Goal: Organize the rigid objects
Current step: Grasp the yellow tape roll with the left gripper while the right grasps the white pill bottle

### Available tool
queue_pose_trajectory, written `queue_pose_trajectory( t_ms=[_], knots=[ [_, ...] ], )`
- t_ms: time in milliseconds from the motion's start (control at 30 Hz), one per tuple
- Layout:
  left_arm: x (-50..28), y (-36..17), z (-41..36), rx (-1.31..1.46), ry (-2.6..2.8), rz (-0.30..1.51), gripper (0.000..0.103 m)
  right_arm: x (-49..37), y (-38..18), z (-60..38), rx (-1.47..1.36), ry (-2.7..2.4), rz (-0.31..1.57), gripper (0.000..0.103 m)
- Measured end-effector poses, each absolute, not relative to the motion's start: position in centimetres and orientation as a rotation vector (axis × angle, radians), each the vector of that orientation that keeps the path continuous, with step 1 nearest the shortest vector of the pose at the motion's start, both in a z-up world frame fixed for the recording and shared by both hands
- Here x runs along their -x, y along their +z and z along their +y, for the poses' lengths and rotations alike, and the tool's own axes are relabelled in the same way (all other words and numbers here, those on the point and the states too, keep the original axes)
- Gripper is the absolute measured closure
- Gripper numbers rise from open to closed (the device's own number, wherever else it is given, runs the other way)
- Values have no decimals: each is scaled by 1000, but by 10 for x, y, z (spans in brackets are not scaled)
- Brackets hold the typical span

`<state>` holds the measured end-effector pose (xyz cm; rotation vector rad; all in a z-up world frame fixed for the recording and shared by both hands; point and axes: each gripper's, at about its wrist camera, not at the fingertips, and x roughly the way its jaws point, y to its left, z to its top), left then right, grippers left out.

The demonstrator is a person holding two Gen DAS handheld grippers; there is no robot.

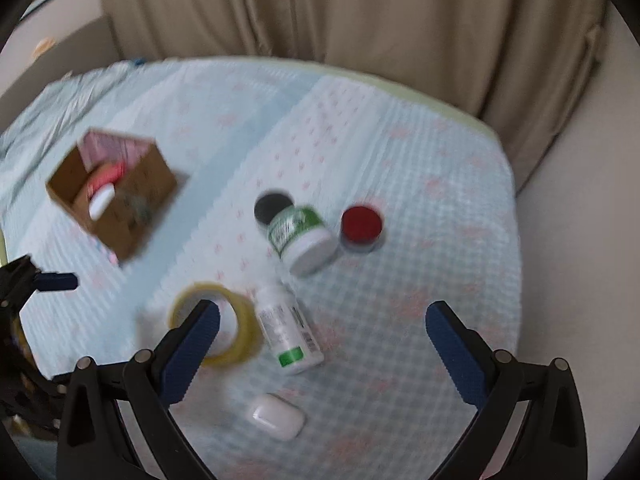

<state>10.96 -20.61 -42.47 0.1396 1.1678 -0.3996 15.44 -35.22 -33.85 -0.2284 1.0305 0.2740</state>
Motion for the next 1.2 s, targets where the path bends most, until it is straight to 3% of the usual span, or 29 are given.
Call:
queue_pose_trajectory(
  t_ms=[367,533,700,767,833,867,1200],
  knots=[
    [-130,-508,-240,-199,-400,1091,0,-154,-454,-348,390,452,1108,14],
    [-143,-518,-243,-203,-400,1065,0,-160,-476,-340,431,496,1125,29],
    [-154,-515,-250,-201,-425,1048,3,-169,-480,-332,442,525,1128,29],
    [-157,-514,-250,-200,-423,1044,5,-170,-482,-328,450,543,1134,37],
    [-158,-513,-249,-190,-429,1047,5,-171,-485,-322,456,560,1149,53],
    [-158,-513,-248,-186,-432,1048,6,-171,-486,-320,461,560,1152,55],
    [-159,-504,-241,-179,-429,1059,6,-172,-481,-311,454,515,1149,56]
  ],
)
